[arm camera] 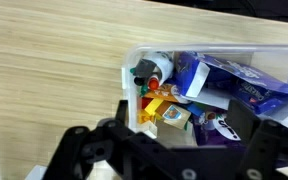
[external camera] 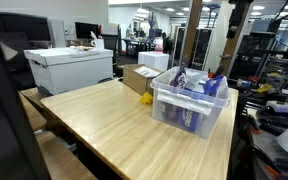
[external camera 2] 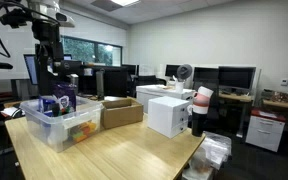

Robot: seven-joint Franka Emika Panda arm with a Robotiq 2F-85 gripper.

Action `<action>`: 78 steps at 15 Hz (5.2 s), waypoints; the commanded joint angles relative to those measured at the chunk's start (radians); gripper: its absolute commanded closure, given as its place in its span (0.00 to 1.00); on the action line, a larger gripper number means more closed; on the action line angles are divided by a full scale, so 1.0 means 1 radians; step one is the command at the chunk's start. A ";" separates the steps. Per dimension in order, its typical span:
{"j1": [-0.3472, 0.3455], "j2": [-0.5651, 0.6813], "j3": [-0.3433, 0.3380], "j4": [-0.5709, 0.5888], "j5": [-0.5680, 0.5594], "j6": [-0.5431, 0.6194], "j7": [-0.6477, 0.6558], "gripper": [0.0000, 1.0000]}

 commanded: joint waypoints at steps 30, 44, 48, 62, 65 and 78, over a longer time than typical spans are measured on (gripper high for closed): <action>0.046 0.084 -0.007 -0.104 0.135 0.258 -0.013 0.00; 0.257 0.214 -0.088 -0.092 0.210 0.263 -0.659 0.00; 0.248 0.257 -0.080 -0.071 0.176 0.248 -0.844 0.00; 0.148 0.363 -0.011 -0.085 0.008 0.517 -1.002 0.00; 0.141 0.354 -0.012 -0.093 0.022 0.495 -0.988 0.00; 0.160 0.344 -0.006 -0.140 0.122 0.460 -0.938 0.00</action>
